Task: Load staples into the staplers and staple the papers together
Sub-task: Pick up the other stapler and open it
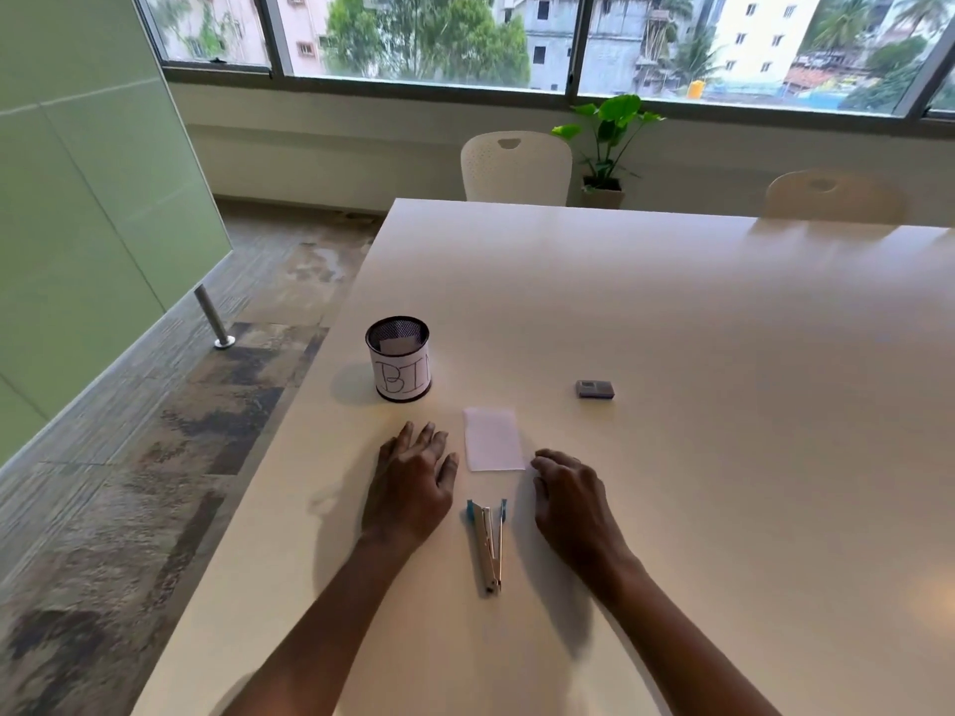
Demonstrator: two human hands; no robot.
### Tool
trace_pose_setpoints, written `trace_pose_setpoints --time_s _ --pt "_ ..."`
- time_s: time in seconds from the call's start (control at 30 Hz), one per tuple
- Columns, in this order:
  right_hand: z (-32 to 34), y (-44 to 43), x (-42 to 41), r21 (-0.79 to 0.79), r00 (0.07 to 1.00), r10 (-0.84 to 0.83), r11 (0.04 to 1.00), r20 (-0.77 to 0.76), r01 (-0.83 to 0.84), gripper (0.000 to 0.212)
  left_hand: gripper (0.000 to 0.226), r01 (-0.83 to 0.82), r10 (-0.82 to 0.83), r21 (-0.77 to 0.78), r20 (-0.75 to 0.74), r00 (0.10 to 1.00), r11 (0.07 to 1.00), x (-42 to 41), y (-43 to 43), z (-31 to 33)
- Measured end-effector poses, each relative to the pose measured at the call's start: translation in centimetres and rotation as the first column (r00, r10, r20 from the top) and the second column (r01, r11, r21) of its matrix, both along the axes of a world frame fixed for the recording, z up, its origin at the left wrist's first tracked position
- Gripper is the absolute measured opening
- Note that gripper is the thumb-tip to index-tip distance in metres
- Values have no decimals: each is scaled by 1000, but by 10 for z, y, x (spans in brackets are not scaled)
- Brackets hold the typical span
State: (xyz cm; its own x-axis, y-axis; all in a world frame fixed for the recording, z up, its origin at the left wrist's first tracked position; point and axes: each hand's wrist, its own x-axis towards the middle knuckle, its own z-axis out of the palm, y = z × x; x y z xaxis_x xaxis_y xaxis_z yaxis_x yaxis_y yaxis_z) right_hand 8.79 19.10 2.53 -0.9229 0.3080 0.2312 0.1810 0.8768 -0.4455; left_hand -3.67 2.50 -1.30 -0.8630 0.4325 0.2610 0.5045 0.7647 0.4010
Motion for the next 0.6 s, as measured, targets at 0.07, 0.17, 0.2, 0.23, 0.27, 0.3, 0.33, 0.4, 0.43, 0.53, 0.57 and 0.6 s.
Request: trace_pose_setpoints --time_s 0.07,0.17,0.2,0.23,0.27,0.3,0.33,0.4,0.43,0.53,0.57,0.6 --pt "1 -1 3 7 1000 2 1000 -6 -2 20 47 1 -1 -4 8 1000 1000 0 0 1" --pt "3 -12 11 -15 993 -29 1000 -115 27 20 48 -2 2 -5 16 1000 1000 2 0 3" --pt "2 -19 14 -16 988 -40 999 -152 38 20 48 -7 7 -3 18 1000 1000 2 0 4" --pt "1 -28 18 -8 983 -54 999 -178 53 20 48 -10 10 -2 18 1000 1000 2 0 4" --pt "-1 -37 21 -5 980 -78 997 -183 79 24 49 -13 13 -3 17 1000 1000 3 0 5" --pt "-4 -47 23 -7 979 -116 993 -170 117 32 49 -13 13 -4 17 1000 1000 3 0 5" --pt "-7 -55 24 -6 975 -164 986 -147 165 43 49 -12 12 -3 19 1000 1000 3 0 5" --pt "-12 -70 22 9 965 -251 968 -72 252 63 49 -7 7 2 24 1000 1000 3 0 6" --pt "-14 -75 21 16 960 -279 960 -21 279 68 49 -7 7 -1 25 1000 1000 3 0 6" --pt "-17 -85 16 8 946 -314 949 80 314 66 50 -13 13 -17 26 1000 1000 3 0 6" --pt "-18 -87 15 1 944 -319 947 83 321 62 50 -17 18 -18 25 1000 1000 3 0 5" --pt "-18 -87 13 -4 943 -323 946 79 325 57 51 -21 21 -18 25 999 1000 3 0 5"
